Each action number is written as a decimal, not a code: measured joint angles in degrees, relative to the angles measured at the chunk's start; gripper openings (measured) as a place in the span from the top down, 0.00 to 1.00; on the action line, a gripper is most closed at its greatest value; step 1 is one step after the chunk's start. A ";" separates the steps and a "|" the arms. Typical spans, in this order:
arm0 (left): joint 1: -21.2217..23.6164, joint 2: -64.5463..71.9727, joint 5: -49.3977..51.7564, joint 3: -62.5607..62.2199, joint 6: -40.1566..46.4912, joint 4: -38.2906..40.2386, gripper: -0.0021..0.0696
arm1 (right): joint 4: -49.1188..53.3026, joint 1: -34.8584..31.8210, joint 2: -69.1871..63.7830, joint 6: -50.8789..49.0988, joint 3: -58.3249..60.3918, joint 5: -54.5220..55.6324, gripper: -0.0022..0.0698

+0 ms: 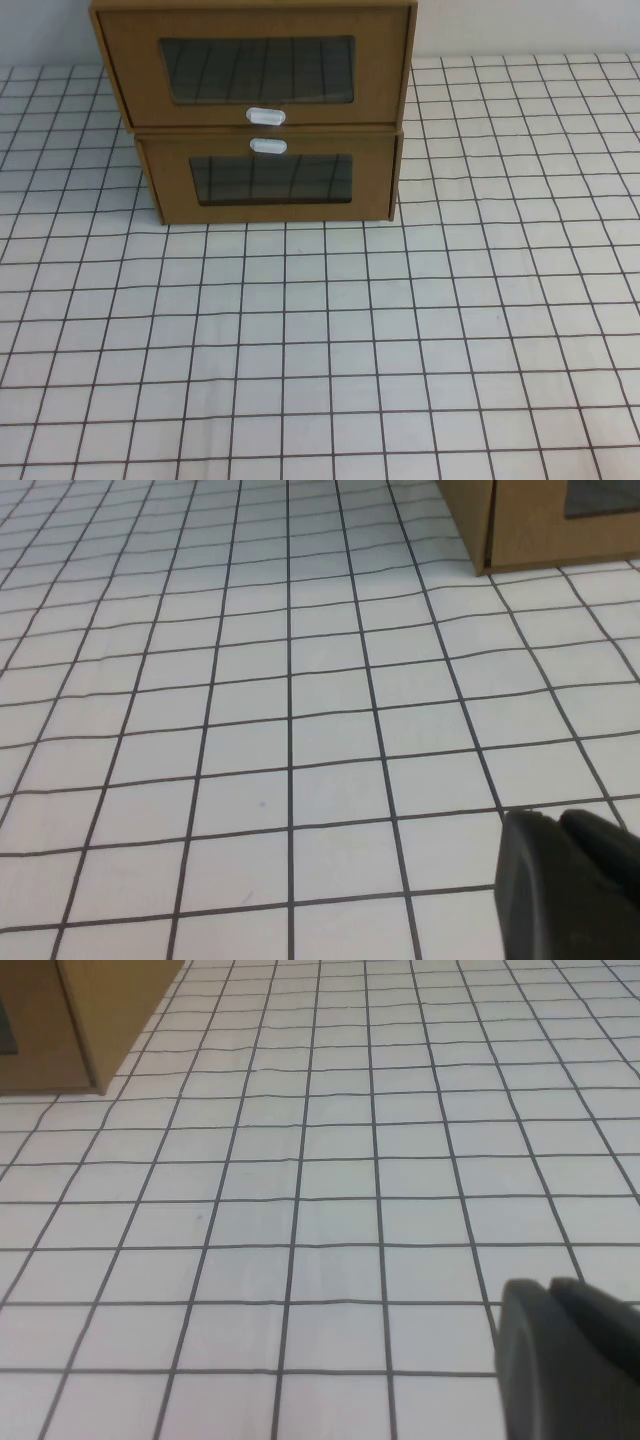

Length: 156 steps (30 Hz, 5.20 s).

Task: Open the shoe box
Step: 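Pull the top drawer of the cardboard box fully open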

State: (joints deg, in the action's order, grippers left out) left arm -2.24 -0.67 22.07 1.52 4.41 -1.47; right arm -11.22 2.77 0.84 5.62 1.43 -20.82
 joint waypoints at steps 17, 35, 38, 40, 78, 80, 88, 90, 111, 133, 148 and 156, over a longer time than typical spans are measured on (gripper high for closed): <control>0.00 0.00 -3.79 0.00 -1.22 4.42 0.97 | 0.00 0.00 0.00 0.00 0.00 0.00 0.99; 0.00 0.00 -13.06 0.00 -6.07 21.59 0.97 | 0.00 0.00 0.00 0.00 0.00 0.00 0.99; 0.00 0.00 -13.20 0.00 -5.48 20.91 0.97 | 0.00 0.00 0.00 0.00 0.00 0.00 0.99; 0.00 0.00 -13.82 0.00 -5.56 21.02 0.97 | 0.00 0.00 0.00 0.00 0.00 0.00 0.99; -5.68 97.94 38.84 -115.99 30.85 38.34 0.97 | 0.00 0.00 0.00 0.00 0.00 0.00 0.99; -6.35 101.96 38.93 -120.22 30.85 38.34 0.97 | 0.00 0.00 0.00 0.00 0.00 0.00 0.99; -7.47 115.16 39.04 -132.88 30.85 38.52 0.97 | 0.00 0.00 0.00 0.00 0.00 0.00 0.99; -7.62 116.82 39.04 -133.77 30.85 38.62 0.97 | 0.00 0.00 0.00 0.00 0.00 0.00 0.99; -7.95 120.20 40.68 -134.64 30.95 38.65 0.97 | -25.65 0.00 0.00 0.00 0.00 19.39 0.99; -7.95 120.20 40.58 -134.73 30.95 38.33 0.97 | -28.20 0.00 -30.62 8.10 -28.85 -23.62 0.99; -7.95 120.20 40.58 -134.73 30.95 37.94 0.97 | -15.70 18.18 -72.01 11.02 -59.68 -25.73 0.99; -7.95 120.20 40.58 -134.73 30.87 37.94 0.97 | 2.31 37.23 -88.62 2.75 -75.51 -21.25 0.99</control>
State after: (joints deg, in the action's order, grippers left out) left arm -10.19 119.53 62.65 -133.22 35.27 36.48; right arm -8.91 39.99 -87.78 8.37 -74.07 -42.07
